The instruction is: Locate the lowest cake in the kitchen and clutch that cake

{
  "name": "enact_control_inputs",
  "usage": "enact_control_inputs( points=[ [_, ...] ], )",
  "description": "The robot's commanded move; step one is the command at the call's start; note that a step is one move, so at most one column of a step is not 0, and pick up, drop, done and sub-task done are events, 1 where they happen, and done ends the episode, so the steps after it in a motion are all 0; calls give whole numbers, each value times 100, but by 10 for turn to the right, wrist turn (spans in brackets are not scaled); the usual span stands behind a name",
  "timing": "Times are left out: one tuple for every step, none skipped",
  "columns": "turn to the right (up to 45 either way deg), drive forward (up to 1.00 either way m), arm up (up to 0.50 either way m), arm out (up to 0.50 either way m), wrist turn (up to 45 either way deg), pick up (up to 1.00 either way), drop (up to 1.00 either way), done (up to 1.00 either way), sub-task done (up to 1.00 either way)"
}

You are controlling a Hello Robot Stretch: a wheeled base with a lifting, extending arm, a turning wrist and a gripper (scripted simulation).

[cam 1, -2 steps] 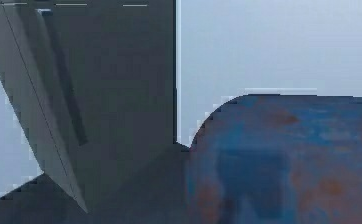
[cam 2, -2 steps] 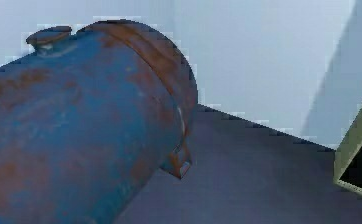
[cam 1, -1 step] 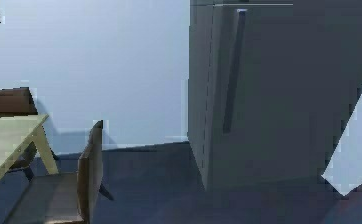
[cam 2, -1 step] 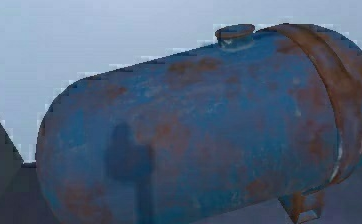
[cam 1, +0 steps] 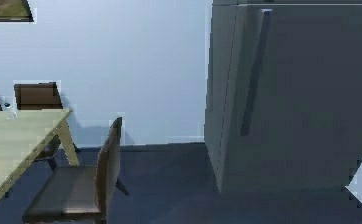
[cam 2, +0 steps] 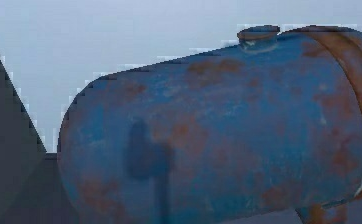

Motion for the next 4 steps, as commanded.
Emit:
enact_control_inputs(
  points=[
    [0, 45, 0, 0, 0, 0, 0, 0, 0],
    [-90, 0, 0, 0, 0, 0, 0, 0, 0],
    [0, 85, 0, 0, 0, 0, 0, 0, 0],
    [-270, 0, 0, 0, 0, 0, 0, 0, 0]
  ],
)
